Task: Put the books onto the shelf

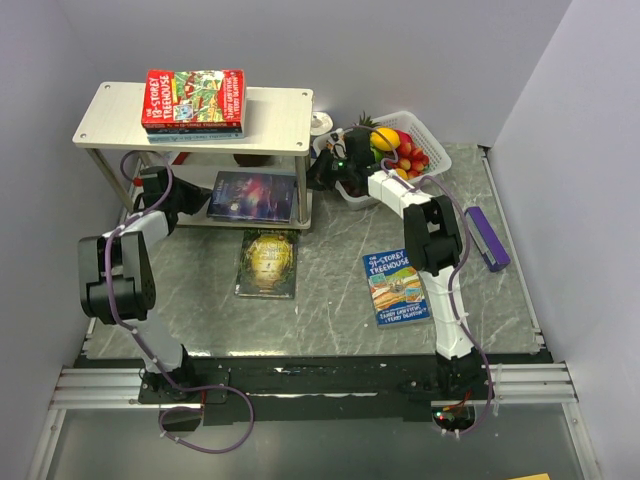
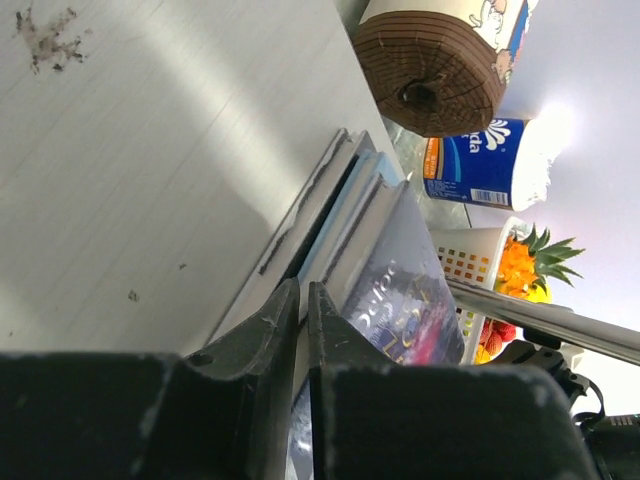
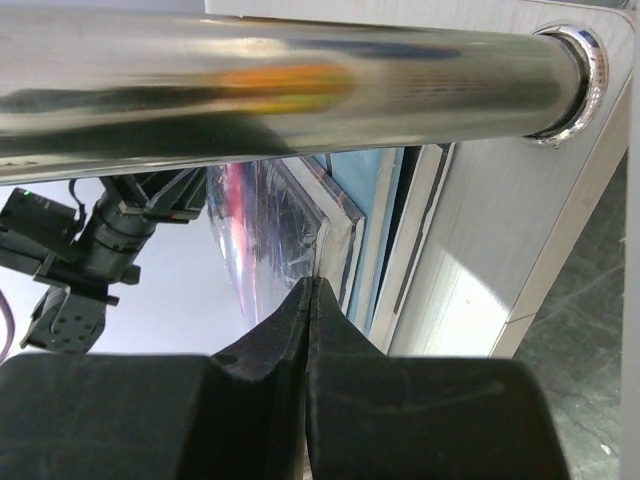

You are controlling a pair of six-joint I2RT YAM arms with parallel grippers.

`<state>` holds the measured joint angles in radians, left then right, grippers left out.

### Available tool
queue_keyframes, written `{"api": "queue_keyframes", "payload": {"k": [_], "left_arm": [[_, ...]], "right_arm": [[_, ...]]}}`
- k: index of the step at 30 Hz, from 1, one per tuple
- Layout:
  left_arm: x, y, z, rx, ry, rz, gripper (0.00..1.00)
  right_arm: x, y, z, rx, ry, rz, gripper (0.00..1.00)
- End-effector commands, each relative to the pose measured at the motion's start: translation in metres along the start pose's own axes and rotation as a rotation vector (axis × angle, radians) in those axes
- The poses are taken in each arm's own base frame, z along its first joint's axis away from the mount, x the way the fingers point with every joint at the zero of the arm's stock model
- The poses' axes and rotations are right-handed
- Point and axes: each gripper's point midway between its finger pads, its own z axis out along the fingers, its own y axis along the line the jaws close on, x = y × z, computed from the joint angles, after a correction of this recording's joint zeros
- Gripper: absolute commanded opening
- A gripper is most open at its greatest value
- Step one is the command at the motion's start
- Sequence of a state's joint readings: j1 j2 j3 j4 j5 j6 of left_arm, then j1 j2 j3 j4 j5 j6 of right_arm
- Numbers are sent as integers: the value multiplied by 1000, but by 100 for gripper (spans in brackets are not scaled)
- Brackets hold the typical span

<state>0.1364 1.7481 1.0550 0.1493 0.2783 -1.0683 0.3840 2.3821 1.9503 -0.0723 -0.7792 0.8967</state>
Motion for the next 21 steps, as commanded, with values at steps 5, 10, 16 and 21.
{"api": "queue_keyframes", "payload": {"k": [5,10,16,21], "left_arm": [[9,-15,6,83,57,-7,15],[11,-21,9,98,71,-8,14],[12,-29,12,111,76,-4,14],[9,-38,14,125,74,-4,14]], "right_arm": [[-1,9,12,-31,16,-20,0],[-5,11,13,-33,19,-20,0],[-7,15,14,-40,15,-18,0],[-11,21,13,-50,8,-22,0]]}}
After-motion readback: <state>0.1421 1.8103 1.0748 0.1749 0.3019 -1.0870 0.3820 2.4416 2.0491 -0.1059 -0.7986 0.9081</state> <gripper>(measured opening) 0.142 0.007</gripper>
